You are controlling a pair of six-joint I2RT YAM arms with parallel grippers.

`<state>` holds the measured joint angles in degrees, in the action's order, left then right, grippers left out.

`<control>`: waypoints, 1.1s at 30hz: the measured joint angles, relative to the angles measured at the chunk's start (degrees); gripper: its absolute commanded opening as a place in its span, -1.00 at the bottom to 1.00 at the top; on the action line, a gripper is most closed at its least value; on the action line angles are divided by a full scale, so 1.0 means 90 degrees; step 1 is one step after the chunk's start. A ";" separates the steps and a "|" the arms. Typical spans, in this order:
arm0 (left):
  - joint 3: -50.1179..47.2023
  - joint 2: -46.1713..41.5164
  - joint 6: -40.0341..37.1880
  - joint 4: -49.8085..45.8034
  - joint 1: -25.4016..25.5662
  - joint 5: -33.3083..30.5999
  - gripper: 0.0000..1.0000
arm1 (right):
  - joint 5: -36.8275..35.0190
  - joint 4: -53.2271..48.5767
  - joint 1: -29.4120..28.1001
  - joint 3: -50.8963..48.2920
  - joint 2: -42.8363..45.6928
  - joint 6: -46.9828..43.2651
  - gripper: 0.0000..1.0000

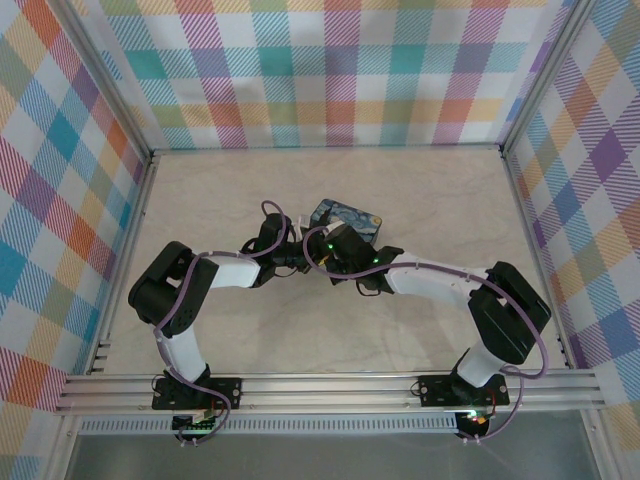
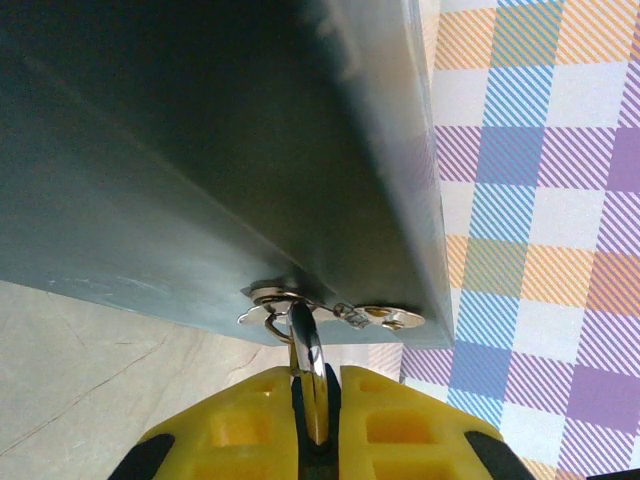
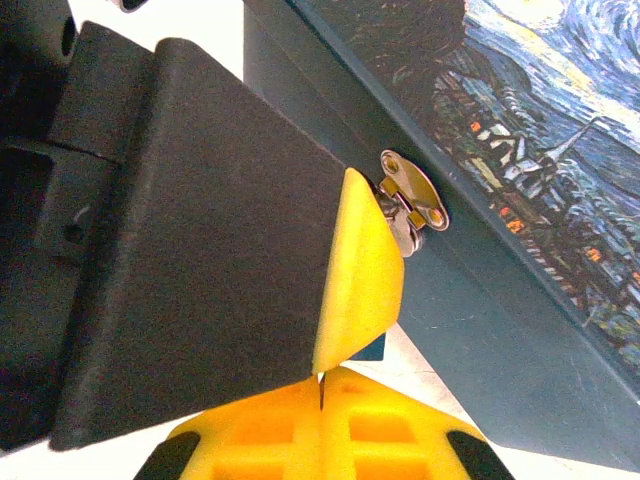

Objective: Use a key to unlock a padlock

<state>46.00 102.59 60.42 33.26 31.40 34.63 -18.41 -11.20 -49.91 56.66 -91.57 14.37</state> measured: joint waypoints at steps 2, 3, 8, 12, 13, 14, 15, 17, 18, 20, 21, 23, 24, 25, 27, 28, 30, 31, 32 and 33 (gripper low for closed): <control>0.0000 0.0000 0.0000 0.0000 0.0000 -0.0005 -0.98 | 0.0000 0.0000 0.0000 0.0000 0.0000 0.0010 -1.00; 0.0000 0.0000 -0.0002 0.0000 0.0000 -0.0010 -0.97 | 0.0000 0.0002 0.0000 0.0000 0.0000 0.0012 -1.00; -0.0032 0.0000 -0.0005 -0.0007 0.0000 -0.0056 -0.95 | 0.0070 0.0114 0.0000 -0.0061 -0.0029 0.0019 -1.00; -0.0146 0.0000 -0.0007 -0.0044 0.0000 -0.0143 -0.90 | 0.0214 0.0313 0.0000 -0.0175 -0.0129 0.0049 -1.00; -0.0170 0.0000 -0.0019 -0.0053 0.0000 -0.0163 -0.88 | 0.0245 0.0367 0.0000 -0.0206 -0.0143 0.0063 -1.00; -0.0189 0.0002 -0.0024 -0.0080 0.0000 -0.0182 -0.84 | 0.0291 0.0423 0.0000 -0.0245 -0.0155 0.0070 -1.00; -0.0202 0.0007 -0.0027 -0.0095 0.0000 -0.0189 -0.79 | 0.0318 0.0503 0.0000 -0.0296 -0.0163 0.0087 -1.00; -0.0233 0.0015 -0.0027 -0.0119 0.0000 -0.0209 -0.69 | 0.0379 0.0593 0.0000 -0.0362 -0.0180 0.0114 -1.00; -0.0260 0.0015 -0.0029 -0.0143 0.0002 -0.0233 -0.63 | 0.0415 0.0639 0.0000 -0.0393 -0.0192 0.0121 -1.00; -0.0289 0.0015 -0.0053 -0.0185 0.0002 -0.0262 -0.51 | 0.0474 0.0687 0.0000 -0.0423 -0.0238 0.0136 -1.00; -0.0304 0.0015 -0.0053 -0.0192 0.0000 -0.0265 -0.47 | 0.0481 0.0695 0.0000 -0.0437 -0.0272 0.0138 -1.00; -0.0323 0.0017 -0.0046 -0.0211 0.0000 -0.0284 -0.37 | 0.0503 0.0724 0.0000 -0.0505 -0.0345 0.0141 -1.00; -0.0335 0.0017 -0.0056 -0.0211 0.0000 -0.0289 -0.32 | 0.0510 0.0729 0.0010 -0.0539 -0.0379 0.0138 -1.00; -0.0342 0.0017 -0.0085 -0.0211 0.0000 -0.0289 -0.27 | 0.0510 0.0738 0.0012 -0.0583 -0.0398 0.0138 -1.00; -0.0347 0.0015 -0.0117 -0.0206 0.0000 -0.0284 -0.25 | 0.0542 0.0729 0.0012 -0.0658 -0.0418 0.0138 -1.00; -0.0350 0.0010 -0.0126 -0.0206 0.0000 -0.0289 -0.25 | 0.0561 0.0724 0.0012 -0.0690 -0.0418 0.0138 -1.00; -0.0379 -0.0034 -0.0143 -0.0187 -0.0007 -0.0308 -0.24 | 0.0634 0.0690 0.0012 -0.0724 -0.0420 0.0134 -1.00; -0.0408 -0.0087 -0.0146 -0.0194 -0.0019 -0.0311 -0.24 | 0.0661 0.0685 0.0005 -0.0731 -0.0427 0.0131 -1.00; -0.0440 -0.0143 -0.0151 -0.0192 -0.0034 -0.0316 -0.24 | 0.0704 0.0685 0.0005 -0.0733 -0.0430 0.0119 -1.00; -0.0491 -0.0238 -0.0168 -0.0202 -0.0049 -0.0338 -0.23 | 0.0736 0.0682 0.0005 -0.0738 -0.0430 0.0109 -1.00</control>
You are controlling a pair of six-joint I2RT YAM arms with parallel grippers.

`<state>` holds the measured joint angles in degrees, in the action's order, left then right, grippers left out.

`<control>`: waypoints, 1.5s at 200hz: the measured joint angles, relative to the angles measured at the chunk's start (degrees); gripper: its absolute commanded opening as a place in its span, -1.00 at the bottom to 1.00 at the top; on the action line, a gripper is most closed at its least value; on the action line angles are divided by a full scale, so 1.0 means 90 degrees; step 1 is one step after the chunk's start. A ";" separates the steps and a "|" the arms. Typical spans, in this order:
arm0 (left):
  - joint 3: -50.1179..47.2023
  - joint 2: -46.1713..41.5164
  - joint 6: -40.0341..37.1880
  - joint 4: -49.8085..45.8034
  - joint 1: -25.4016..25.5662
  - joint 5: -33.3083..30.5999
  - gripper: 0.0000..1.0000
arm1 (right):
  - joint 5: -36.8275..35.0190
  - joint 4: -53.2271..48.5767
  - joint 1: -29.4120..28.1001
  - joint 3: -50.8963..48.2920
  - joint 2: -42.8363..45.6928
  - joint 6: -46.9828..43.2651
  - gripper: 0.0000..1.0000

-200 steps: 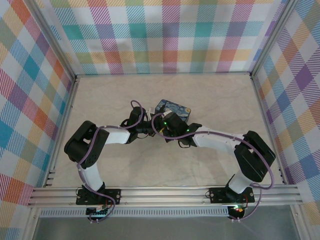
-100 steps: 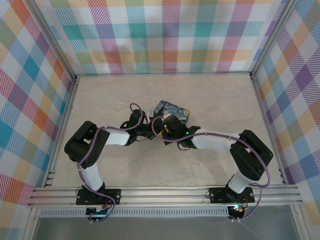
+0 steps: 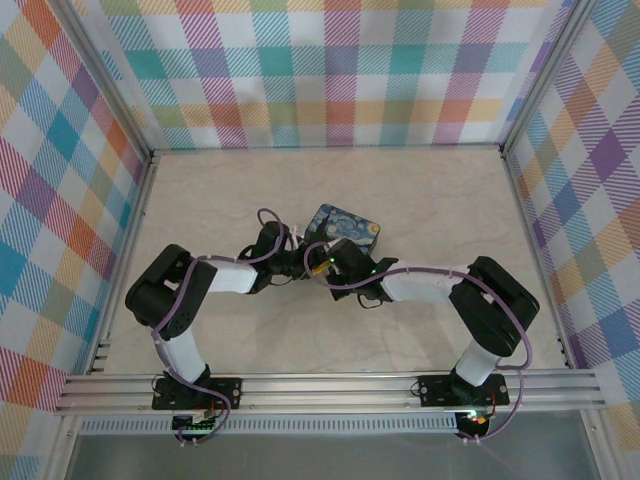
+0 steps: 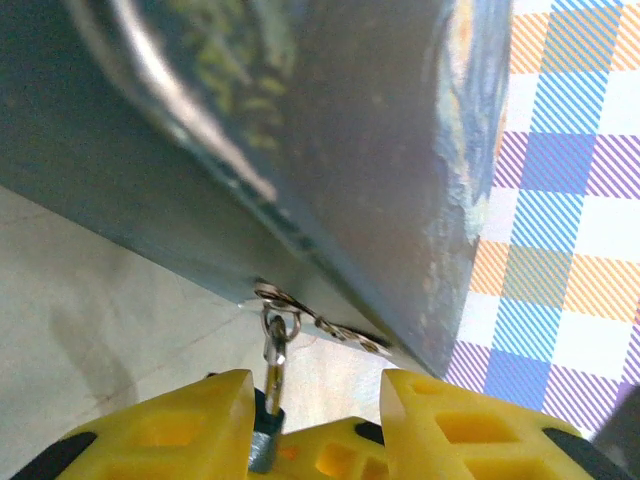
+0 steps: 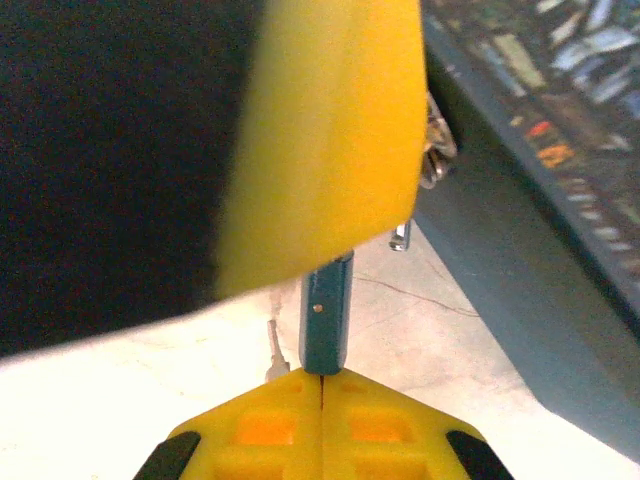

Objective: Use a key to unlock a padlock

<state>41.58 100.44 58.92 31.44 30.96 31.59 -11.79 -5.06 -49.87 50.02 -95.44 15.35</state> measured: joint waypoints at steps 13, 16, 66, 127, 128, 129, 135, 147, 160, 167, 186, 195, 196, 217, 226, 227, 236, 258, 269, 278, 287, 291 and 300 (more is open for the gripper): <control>-0.0068 -0.0189 -0.0034 -0.0068 -0.0024 -0.0049 -0.23 | 0.0051 -0.0012 0.0000 -0.0007 0.0000 -0.0041 -1.00; -0.0078 -0.0245 -0.0063 -0.0112 -0.0036 -0.0063 -0.23 | 0.0063 -0.0017 0.0000 -0.0007 0.0000 -0.0061 -1.00; -0.0129 -0.0954 -0.0406 -0.0726 -0.0255 -0.0406 -0.17 | 0.0204 -0.0073 0.0000 -0.0005 0.0000 -0.0323 -1.00; -0.0036 -0.1676 -0.0933 -0.1712 -0.0471 -0.1246 0.09 | 0.0461 -0.0413 0.0000 0.0041 0.0000 -0.0678 -1.00; -0.0019 -0.1683 -0.0933 -0.1749 -0.0471 -0.1268 0.09 | 0.0464 -0.0418 0.0000 0.0041 0.0000 -0.0685 -1.00; -0.0005 -0.1688 -0.0947 -0.1787 -0.0471 -0.1297 0.09 | 0.0464 -0.0418 0.0000 0.0041 0.0000 -0.0685 -1.00; 0.0066 -0.1710 -0.1008 -0.1911 -0.0471 -0.1389 0.10 | 0.0491 -0.0447 0.0000 0.0049 0.0000 -0.0721 -1.00; 0.0223 -0.1717 -0.1158 -0.2084 -0.0474 -0.1583 0.10 | 0.0542 -0.0461 0.0000 0.0051 0.0000 -0.0775 -1.00; 0.0406 -0.1715 -0.1273 -0.2237 -0.0488 -0.1734 0.10 | 0.0566 -0.0503 0.0000 0.0053 0.0000 -0.0818 -1.00; 0.0493 -0.1712 -0.1328 -0.2300 -0.0500 -0.1795 0.11 | 0.0580 -0.0529 0.0000 0.0056 0.0000 -0.0843 -1.00; 0.0721 -0.1620 -0.1423 -0.2339 -0.0529 -0.1860 0.11 | 0.0602 -0.0593 0.0000 0.0063 0.0002 -0.0935 -1.00; 0.0826 -0.1523 -0.1472 -0.2334 -0.0537 -0.1863 0.11 | 0.0614 -0.0614 0.0000 0.0063 0.0012 -0.0959 -1.00; 0.0848 -0.1494 -0.1477 -0.2331 -0.0537 -0.1863 0.11 | 0.0617 -0.0619 0.0000 0.0063 0.0015 -0.0962 -1.00; 0.1025 -0.1175 -0.1513 -0.2322 -0.0542 -0.1877 0.12 | 0.0665 -0.0697 0.0000 0.0063 0.0095 -0.1008 -1.00; 0.1042 -0.1081 -0.1513 -0.2312 -0.0542 -0.1875 0.11 | 0.0682 -0.0714 0.0000 0.0063 0.0129 -0.1027 -1.00; 0.1049 -0.1049 -0.1513 -0.2312 -0.0542 -0.1875 0.11 | 0.0685 -0.0716 0.0000 0.0063 0.0131 -0.1030 -1.00; 0.1066 -0.0925 -0.1508 -0.2312 -0.0542 -0.1851 0.11 | 0.0704 -0.0716 0.0000 0.0063 0.0151 -0.1054 -1.00; 0.1081 -0.0634 -0.1472 -0.2246 -0.0542 -0.1739 0.11 | 0.0721 -0.0724 0.0000 0.0063 0.0153 -0.1127 -1.00; 0.1081 -0.0508 -0.1428 -0.2154 -0.0542 -0.1664 0.11 | 0.0719 -0.0733 0.0000 0.0063 0.0153 -0.1149 -1.00; 0.1081 -0.0432 -0.1384 -0.2108 -0.0542 -0.1600 0.11 | 0.0719 -0.0736 -0.0002 0.0063 0.0153 -0.1175 -1.00; 0.1081 -0.0403 -0.1350 -0.2089 -0.0542 -0.1549 0.11 | 0.0716 -0.0736 -0.0005 0.0070 0.0153 -0.1236 -1.00; 0.1081 -0.0403 -0.1336 -0.2079 -0.0542 -0.1537 0.11 | 0.0716 -0.0738 -0.0005 0.0075 0.0153 -0.1265 -1.00; 0.1081 -0.0403 -0.1316 -0.2047 -0.0542 -0.1513 0.11 | 0.0712 -0.0743 -0.0007 0.0090 0.0153 -0.1324 -1.00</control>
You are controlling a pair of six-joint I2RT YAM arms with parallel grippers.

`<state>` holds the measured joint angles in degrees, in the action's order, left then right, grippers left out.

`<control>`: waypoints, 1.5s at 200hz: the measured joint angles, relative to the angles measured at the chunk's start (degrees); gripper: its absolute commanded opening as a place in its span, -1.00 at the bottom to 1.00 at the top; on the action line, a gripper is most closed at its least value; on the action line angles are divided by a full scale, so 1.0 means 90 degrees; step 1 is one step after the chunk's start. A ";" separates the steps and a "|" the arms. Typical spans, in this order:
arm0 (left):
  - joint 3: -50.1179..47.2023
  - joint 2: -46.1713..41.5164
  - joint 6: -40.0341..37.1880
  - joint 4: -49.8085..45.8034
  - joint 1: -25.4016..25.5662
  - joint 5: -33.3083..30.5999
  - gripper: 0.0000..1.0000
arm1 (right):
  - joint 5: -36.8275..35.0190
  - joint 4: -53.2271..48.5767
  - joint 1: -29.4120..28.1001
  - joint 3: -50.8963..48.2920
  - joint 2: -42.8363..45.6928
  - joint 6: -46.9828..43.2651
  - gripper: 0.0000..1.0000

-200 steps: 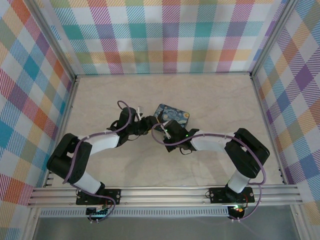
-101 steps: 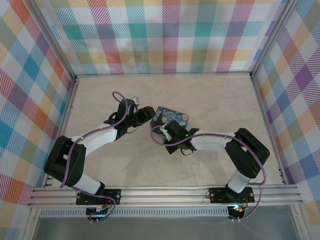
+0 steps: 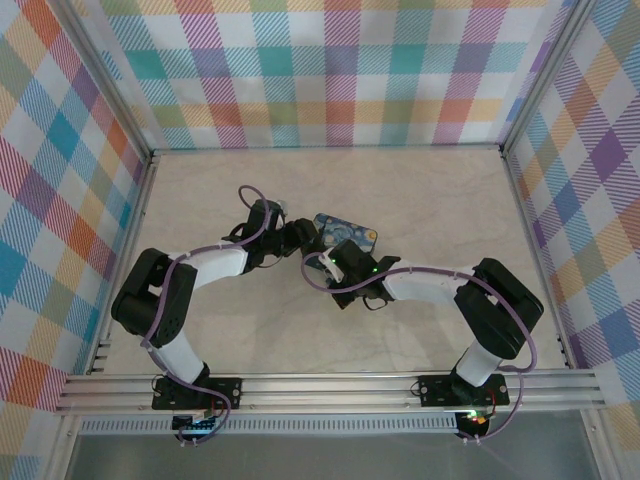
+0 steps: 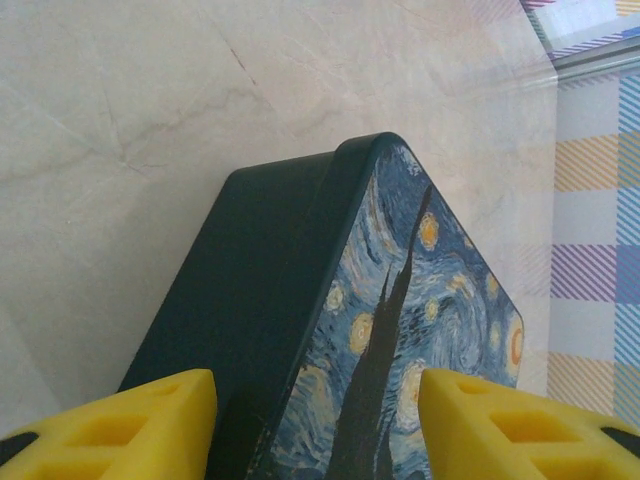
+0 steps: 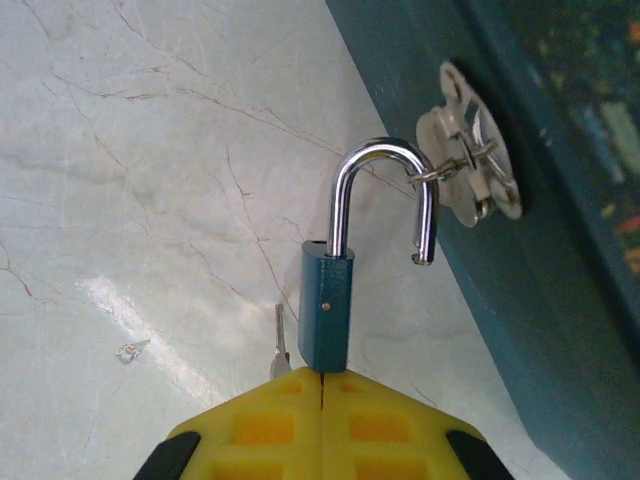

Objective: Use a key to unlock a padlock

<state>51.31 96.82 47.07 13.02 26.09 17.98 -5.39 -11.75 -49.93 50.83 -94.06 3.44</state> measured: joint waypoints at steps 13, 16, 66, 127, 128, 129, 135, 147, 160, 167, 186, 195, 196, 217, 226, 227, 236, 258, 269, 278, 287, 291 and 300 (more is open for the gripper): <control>0.0000 0.0000 0.0007 0.0068 0.0000 0.0049 0.11 | -0.0017 -0.0036 -0.0017 0.0044 0.0000 -0.0124 -1.00; 0.0000 0.0000 0.0005 0.0073 0.0000 0.0053 0.11 | -0.0022 -0.0044 -0.0022 0.0056 0.0000 -0.0153 -1.00; -0.0002 0.0000 0.0007 0.0100 -0.0002 0.0114 0.11 | -0.0185 -0.0308 -0.0119 0.0461 -0.0073 -0.0780 -1.00; -0.0005 0.0000 0.0032 0.0117 -0.0005 0.0170 0.11 | -0.0391 -0.0571 -0.0170 0.0561 -0.0189 -0.1229 -1.00; -0.0005 0.0000 0.0032 0.0117 -0.0005 0.0170 0.11 | -0.0393 -0.0571 -0.0170 0.0561 -0.0189 -0.1231 -1.00; -0.0005 0.0000 0.0034 0.0117 -0.0005 0.0172 0.11 | -0.0393 -0.0571 -0.0170 0.0561 -0.0189 -0.1239 -1.00; -0.0007 0.0000 0.0046 0.0119 -0.0005 0.0177 0.11 | -0.0398 -0.0573 -0.0170 0.0561 -0.0189 -0.1256 -1.00; -0.0007 0.0000 0.0056 0.0119 -0.0005 0.0189 0.11 | -0.0398 -0.0578 -0.0170 0.0561 -0.0189 -0.1275 -1.00; -0.0007 0.0000 0.0083 0.0119 -0.0005 0.0209 0.11 | -0.0401 -0.0590 -0.0172 0.0561 -0.0189 -0.1294 -1.00; -0.0007 0.0000 0.0100 0.0119 -0.0005 0.0214 0.11 | -0.0401 -0.0595 -0.0172 0.0561 -0.0189 -0.1297 -1.00; -0.0007 0.0000 0.0124 0.0119 -0.0005 0.0221 0.11 | -0.0406 -0.0614 -0.0192 0.0561 -0.0189 -0.1294 -1.00; -0.0007 0.0000 0.0124 0.0119 -0.0005 0.0221 0.11 | -0.0418 -0.0614 -0.0209 0.0561 -0.0189 -0.1294 -1.00; -0.0007 0.0000 0.0124 0.0119 -0.0005 0.0221 0.11 | -0.0418 -0.0614 -0.0209 0.0561 -0.0189 -0.1294 -1.00; -0.0007 0.0000 0.0126 0.0119 -0.0005 0.0231 0.11 | -0.0444 -0.0614 -0.0219 0.0561 -0.0189 -0.1294 -1.00; -0.0007 0.0000 0.0126 0.0119 -0.0005 0.0231 0.11 | -0.0447 -0.0612 -0.0219 0.0561 -0.0187 -0.1294 -1.00; -0.0007 0.0000 0.0126 0.0119 -0.0005 0.0231 0.11 | -0.0447 -0.0610 -0.0221 0.0561 -0.0187 -0.1294 -1.00; -0.0007 0.0000 0.0126 0.0119 -0.0005 0.0231 0.11 | -0.0466 -0.0610 -0.0226 0.0554 -0.0185 -0.1294 -1.00; -0.0007 0.0000 0.0126 0.0119 -0.0005 0.0231 0.11 | -0.0495 -0.0607 -0.0243 0.0478 -0.0117 -0.1294 -1.00; -0.0010 0.0000 0.0126 0.0119 -0.0005 0.0231 0.11 | -0.0508 -0.0624 -0.0248 0.0454 -0.0080 -0.1297 -1.00; -0.0010 0.0000 0.0126 0.0119 -0.0005 0.0231 0.11 | -0.0512 -0.0634 -0.0248 0.0454 -0.0066 -0.1297 -1.00; -0.0012 0.0000 0.0126 0.0121 -0.0005 0.0231 0.11 | -0.0512 -0.0636 -0.0248 0.0452 -0.0053 -0.1294 -1.00; -0.0012 0.0000 0.0126 0.0119 -0.0005 0.0233 0.11 | -0.0512 -0.0634 -0.0248 0.0447 -0.0046 -0.1294 -1.00; -0.0012 0.0000 0.0126 0.0121 -0.0005 0.0233 0.11 | -0.0512 -0.0636 -0.0248 0.0435 -0.0032 -0.1297 -1.00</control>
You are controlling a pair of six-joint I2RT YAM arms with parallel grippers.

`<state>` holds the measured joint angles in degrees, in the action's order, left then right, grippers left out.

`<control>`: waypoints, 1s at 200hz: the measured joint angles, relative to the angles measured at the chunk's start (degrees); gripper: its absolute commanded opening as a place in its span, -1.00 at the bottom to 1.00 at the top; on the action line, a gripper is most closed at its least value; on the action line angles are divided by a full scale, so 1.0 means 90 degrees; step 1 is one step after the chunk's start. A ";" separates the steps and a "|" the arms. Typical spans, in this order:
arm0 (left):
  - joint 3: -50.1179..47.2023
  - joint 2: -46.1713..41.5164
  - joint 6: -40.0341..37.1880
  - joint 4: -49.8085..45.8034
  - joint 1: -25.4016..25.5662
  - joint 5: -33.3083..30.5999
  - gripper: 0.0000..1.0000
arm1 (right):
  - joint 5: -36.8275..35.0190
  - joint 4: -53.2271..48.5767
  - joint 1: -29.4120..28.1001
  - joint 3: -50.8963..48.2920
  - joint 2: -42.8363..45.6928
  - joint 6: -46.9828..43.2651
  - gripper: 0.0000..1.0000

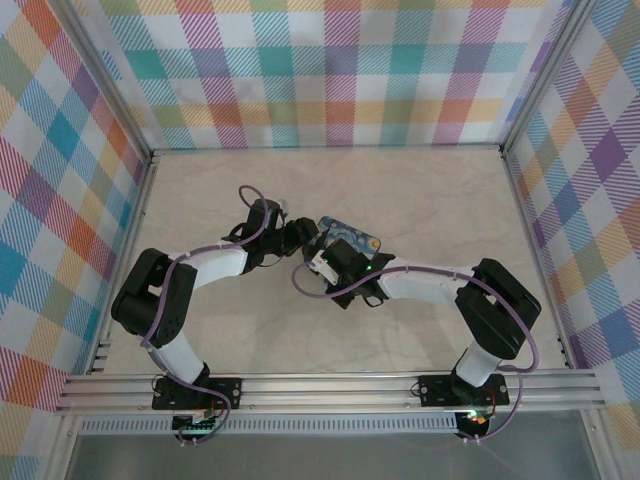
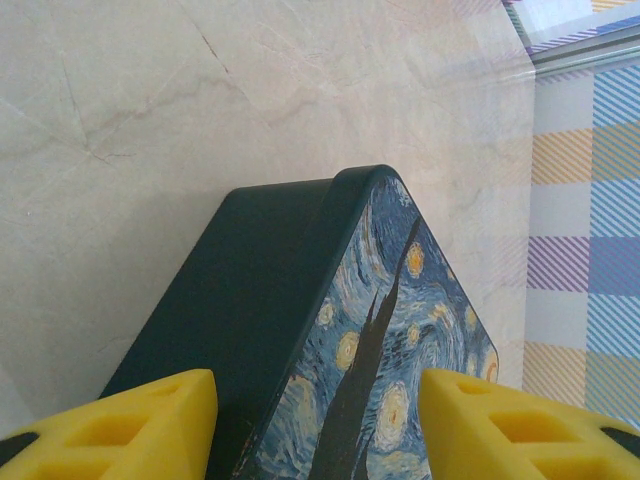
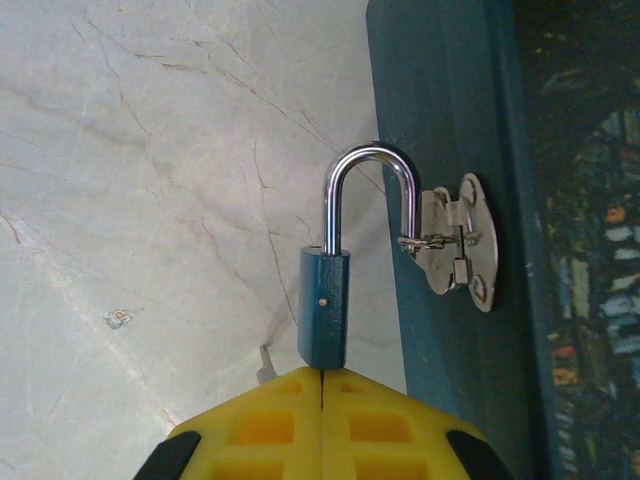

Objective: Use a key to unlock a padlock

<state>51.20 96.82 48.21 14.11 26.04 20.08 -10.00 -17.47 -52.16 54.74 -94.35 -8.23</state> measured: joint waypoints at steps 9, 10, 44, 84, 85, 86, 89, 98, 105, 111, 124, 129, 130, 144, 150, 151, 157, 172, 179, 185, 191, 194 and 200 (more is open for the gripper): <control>0.0000 0.0000 0.0002 0.0000 0.0000 0.0000 0.11 | 0.0000 0.0000 0.0000 -0.0007 0.0007 0.0002 -1.00; 0.0000 0.0000 0.0002 0.0000 0.0000 0.0000 0.11 | 0.0000 0.0000 0.0000 -0.0010 0.0007 0.0002 -1.00; -0.0015 -0.0002 0.0022 0.0000 0.0000 0.0002 0.11 | -0.0002 0.0000 -0.0002 -0.0036 0.0007 0.0000 -1.00; -0.0187 -0.0068 0.0017 -0.0019 0.0000 -0.0002 0.11 | -0.0002 0.0002 -0.0002 -0.0041 0.0007 -0.0005 -1.00; -0.0189 -0.0075 0.0017 -0.0022 0.0000 -0.0002 0.11 | -0.0002 0.0005 -0.0002 -0.0041 0.0007 -0.0005 -1.00; -0.0192 -0.0075 0.0017 -0.0024 0.0000 -0.0002 0.11 | -0.0002 0.0002 -0.0002 -0.0044 0.0007 -0.0007 -1.00; -0.0206 -0.0095 0.0017 -0.0029 0.0000 -0.0002 0.11 | -0.0002 0.0002 -0.0002 -0.0041 0.0007 -0.0007 -1.00; -0.0255 -0.0155 0.0017 -0.0039 0.0000 -0.0010 0.11 | -0.0005 0.0005 -0.0002 -0.0044 0.0007 -0.0022 -1.00; -0.0294 -0.0214 0.0015 -0.0051 0.0000 -0.0019 0.12 | -0.0005 0.0005 -0.0002 -0.0044 0.0007 -0.0024 -1.00; -0.0342 -0.0282 0.0015 -0.0051 0.0000 -0.0024 0.12 | -0.0005 0.0005 -0.0002 -0.0046 0.0012 -0.0027 -1.00; -0.0464 -0.0447 0.0015 -0.0056 -0.0002 -0.0080 0.13 | -0.0007 0.0002 -0.0002 -0.0046 0.0027 -0.0039 -1.00; -0.0515 -0.0515 0.0012 -0.0058 -0.0002 -0.0112 0.13 | -0.0007 0.0005 -0.0002 -0.0046 0.0034 -0.0046 -1.00; -0.0522 -0.0527 0.0010 -0.0061 -0.0002 -0.0117 0.13 | -0.0007 0.0002 -0.0002 -0.0046 0.0036 -0.0046 -1.00; -0.0648 -0.0746 -0.0012 -0.0117 -0.0007 -0.0168 0.14 | -0.0007 0.0002 -0.0002 -0.0046 0.0051 -0.0051 -1.00; -0.0687 -0.0848 -0.0032 -0.0170 -0.0010 -0.0192 0.14 | -0.0010 0.0002 -0.0005 -0.0046 0.0058 -0.0053 -1.00; -0.0699 -0.0879 -0.0032 -0.0194 -0.0012 -0.0192 0.14 | -0.0007 0.0002 -0.0005 -0.0046 0.0058 -0.0053 -1.00; -0.0741 -0.0988 -0.0049 -0.0233 -0.0012 -0.0194 0.14 | -0.0010 0.0000 -0.0007 -0.0049 0.0063 -0.0070 -1.00; -0.0896 -0.1333 -0.0114 -0.0345 -0.0024 -0.0187 0.14 | -0.0015 0.0002 -0.0007 -0.0049 0.0083 -0.0097 -1.00; -0.0981 -0.1501 -0.0136 -0.0423 -0.0027 -0.0185 0.14 | -0.0019 0.0005 -0.0007 -0.0049 0.0087 -0.0107 -1.00; -0.1061 -0.1651 -0.0158 -0.0500 -0.0032 -0.0175 0.14 | -0.0027 0.0005 -0.0007 -0.0049 0.0090 -0.0121 -1.00; -0.1134 -0.1785 -0.0175 -0.0597 -0.0034 -0.0165 0.14 | -0.0027 0.0005 -0.0007 -0.0049 0.0090 -0.0141 -1.00; -0.1171 -0.1841 -0.0182 -0.0631 -0.0034 -0.0160 0.14 | -0.0029 0.0005 -0.0007 -0.0049 0.0090 -0.0141 -1.00; -0.1248 -0.1962 -0.0197 -0.0719 -0.0036 -0.0129 0.14 | -0.0029 0.0007 -0.0007 -0.0049 0.0090 -0.0146 -1.00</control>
<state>39.97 79.15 46.44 7.64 25.71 18.92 -10.26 -17.41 -52.23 54.30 -93.54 -9.54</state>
